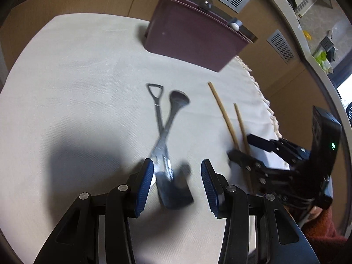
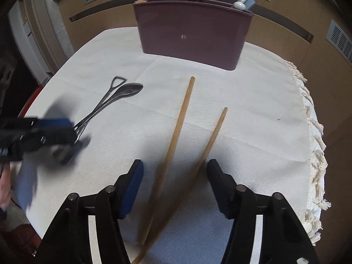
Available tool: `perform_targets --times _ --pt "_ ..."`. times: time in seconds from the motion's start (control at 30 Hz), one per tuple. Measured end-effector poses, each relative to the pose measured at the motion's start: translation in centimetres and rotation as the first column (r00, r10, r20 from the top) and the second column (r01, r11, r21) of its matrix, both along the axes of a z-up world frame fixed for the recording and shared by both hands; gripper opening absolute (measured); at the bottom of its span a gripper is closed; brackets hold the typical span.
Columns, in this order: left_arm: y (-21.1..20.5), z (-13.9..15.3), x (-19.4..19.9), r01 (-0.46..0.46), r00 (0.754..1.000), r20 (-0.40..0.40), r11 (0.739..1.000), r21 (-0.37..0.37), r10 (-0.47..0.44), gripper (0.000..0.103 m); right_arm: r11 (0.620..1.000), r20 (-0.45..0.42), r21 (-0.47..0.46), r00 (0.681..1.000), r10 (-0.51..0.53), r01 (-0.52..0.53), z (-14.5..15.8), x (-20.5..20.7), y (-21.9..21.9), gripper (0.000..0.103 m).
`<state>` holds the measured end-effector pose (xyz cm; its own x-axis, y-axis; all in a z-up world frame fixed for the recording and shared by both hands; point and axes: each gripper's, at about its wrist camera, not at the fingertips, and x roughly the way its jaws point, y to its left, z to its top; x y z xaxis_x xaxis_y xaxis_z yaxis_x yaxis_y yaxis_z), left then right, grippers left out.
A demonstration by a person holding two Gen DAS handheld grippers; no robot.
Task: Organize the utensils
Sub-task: 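Move the left gripper toward the metal spatula while the right gripper approaches the wooden chopsticks, then grasp one wooden chopstick with the right gripper while the left gripper grasps the grey metal spoon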
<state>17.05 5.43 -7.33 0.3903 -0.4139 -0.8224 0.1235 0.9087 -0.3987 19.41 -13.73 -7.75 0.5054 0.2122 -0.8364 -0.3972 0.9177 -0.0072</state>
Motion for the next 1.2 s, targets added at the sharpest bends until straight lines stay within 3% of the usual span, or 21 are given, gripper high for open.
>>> perform_targets --times 0.07,0.2,0.27,0.33,0.63,0.87,0.97,1.2 --pt "-0.5 0.3 -0.4 0.003 1.000 -0.001 1.000 0.002 -0.003 0.046 1.000 0.003 0.000 1.000 -0.014 0.014 0.1 0.3 -0.1 0.049" --pt "-1.1 1.3 -0.7 0.003 0.999 0.053 0.997 0.078 -0.007 0.046 1.000 0.015 -0.025 1.000 -0.007 0.008 0.5 0.9 0.3 0.041" --pt "-1.0 1.8 -0.6 -0.005 0.997 0.079 0.994 0.107 -0.004 0.046 0.999 0.017 -0.035 1.000 -0.005 0.005 0.6 1.4 0.7 0.017" --pt "-0.8 2.0 -0.3 -0.012 0.996 0.093 0.993 0.120 0.000 0.046 1.000 0.005 -0.030 1.000 0.005 -0.005 0.8 2.0 0.7 0.009" --pt "0.8 2.2 0.9 -0.056 0.992 0.116 0.992 0.110 0.043 0.046 0.993 0.004 0.086 0.996 -0.087 0.086 3.2 2.5 -5.5 0.008" --pt "0.3 3.1 0.9 -0.048 0.987 0.156 0.990 0.133 0.027 0.050 0.956 -0.028 0.252 0.989 -0.146 0.148 5.1 1.4 -11.8 0.008" --pt "0.3 2.9 1.0 -0.038 0.986 0.165 0.989 0.140 0.015 0.053 0.949 -0.020 0.275 0.987 -0.157 0.156 5.6 0.9 -12.5 0.008" --pt "-0.4 2.0 2.7 0.020 0.998 0.061 0.986 0.166 -0.031 0.053 0.948 -0.004 0.285 0.989 -0.148 0.144 6.1 0.4 -12.4 0.008"
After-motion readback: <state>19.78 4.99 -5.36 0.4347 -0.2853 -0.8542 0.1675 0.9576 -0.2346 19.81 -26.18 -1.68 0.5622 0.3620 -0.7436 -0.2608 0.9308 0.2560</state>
